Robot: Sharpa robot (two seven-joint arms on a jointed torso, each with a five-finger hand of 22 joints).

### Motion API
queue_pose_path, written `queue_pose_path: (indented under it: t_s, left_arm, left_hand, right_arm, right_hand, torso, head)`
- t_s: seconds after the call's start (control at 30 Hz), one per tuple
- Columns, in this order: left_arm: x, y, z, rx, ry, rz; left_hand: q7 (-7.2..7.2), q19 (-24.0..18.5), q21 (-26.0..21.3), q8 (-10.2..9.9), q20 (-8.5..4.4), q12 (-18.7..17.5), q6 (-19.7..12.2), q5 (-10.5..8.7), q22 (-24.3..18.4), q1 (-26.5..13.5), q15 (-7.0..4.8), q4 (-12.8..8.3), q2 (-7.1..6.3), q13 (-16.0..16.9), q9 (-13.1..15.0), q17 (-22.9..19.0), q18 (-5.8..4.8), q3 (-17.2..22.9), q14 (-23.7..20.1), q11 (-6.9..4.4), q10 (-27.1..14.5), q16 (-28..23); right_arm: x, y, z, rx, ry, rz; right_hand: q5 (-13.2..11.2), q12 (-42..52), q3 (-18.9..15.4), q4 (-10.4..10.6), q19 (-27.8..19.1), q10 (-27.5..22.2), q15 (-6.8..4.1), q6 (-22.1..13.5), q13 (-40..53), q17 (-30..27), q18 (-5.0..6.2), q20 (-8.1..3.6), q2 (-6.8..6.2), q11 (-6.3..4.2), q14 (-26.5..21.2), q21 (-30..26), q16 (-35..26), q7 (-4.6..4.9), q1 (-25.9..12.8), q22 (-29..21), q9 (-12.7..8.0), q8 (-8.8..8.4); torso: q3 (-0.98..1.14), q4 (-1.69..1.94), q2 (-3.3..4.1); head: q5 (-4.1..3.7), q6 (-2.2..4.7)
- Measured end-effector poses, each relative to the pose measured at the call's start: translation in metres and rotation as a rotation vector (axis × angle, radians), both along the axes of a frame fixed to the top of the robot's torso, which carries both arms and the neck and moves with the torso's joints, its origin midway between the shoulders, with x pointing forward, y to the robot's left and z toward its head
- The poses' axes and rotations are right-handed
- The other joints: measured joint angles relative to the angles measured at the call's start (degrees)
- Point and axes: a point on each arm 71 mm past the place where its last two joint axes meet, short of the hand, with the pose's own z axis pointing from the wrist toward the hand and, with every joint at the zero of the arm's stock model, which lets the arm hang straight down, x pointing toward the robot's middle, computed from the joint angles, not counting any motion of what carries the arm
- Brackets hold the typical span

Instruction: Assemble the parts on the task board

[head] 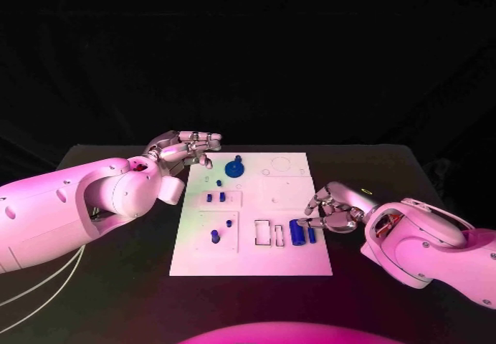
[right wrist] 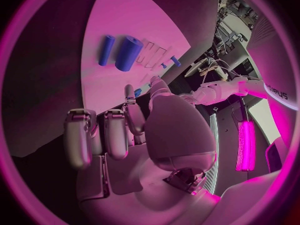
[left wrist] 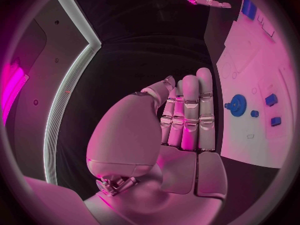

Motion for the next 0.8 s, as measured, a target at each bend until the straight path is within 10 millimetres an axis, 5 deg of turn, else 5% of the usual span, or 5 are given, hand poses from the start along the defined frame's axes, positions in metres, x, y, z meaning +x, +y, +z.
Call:
queue_pose_path:
  t_s: [0.37,0.8]
  left_arm:
    - [0.0,0.0,0.0,0.0,0.001,-0.002]
    - [-0.001,0.002,0.0,-0.001,0.001,-0.004]
  left_hand:
    - [0.0,0.0,-0.2,0.2,0.0,0.2,0.0,0.0,-0.1,-0.5,0.0,0.0,-0.09,0.0,0.0,-0.1,-0.01,0.0,0.0,0.0,0.0,0.0]
    - [0.0,0.0,-0.2,0.2,0.0,0.2,0.0,0.0,-0.1,-0.5,0.0,0.0,-0.08,0.0,0.0,-0.1,-0.01,0.0,0.0,0.0,0.0,0.0]
  right_arm:
    - [-0.003,0.005,-0.021,-0.057,0.03,-0.041]
    - [-0.003,0.013,-0.036,-0.078,0.057,-0.059]
  right_hand:
    - [0.4,0.5,-0.8,0.4,0.0,0.2,0.0,-0.2,0.8,0.0,0.0,0.0,0.38,-0.2,0.0,0.1,0.2,-0.2,-0.4,0.0,0.6,0.23]
    - [0.7,0.5,-1.2,0.4,0.0,0.2,0.0,-0.2,1.1,0.0,0.0,0.01,0.55,-0.2,0.0,0.1,0.2,-0.2,-0.5,0.0,1.0,0.66]
  torso:
    - [-0.09,0.16,0.0]
    - [-0.13,0.08,-0.01]
  head:
    - [-1.02,-0.4]
    - [-0.47,-0.66]
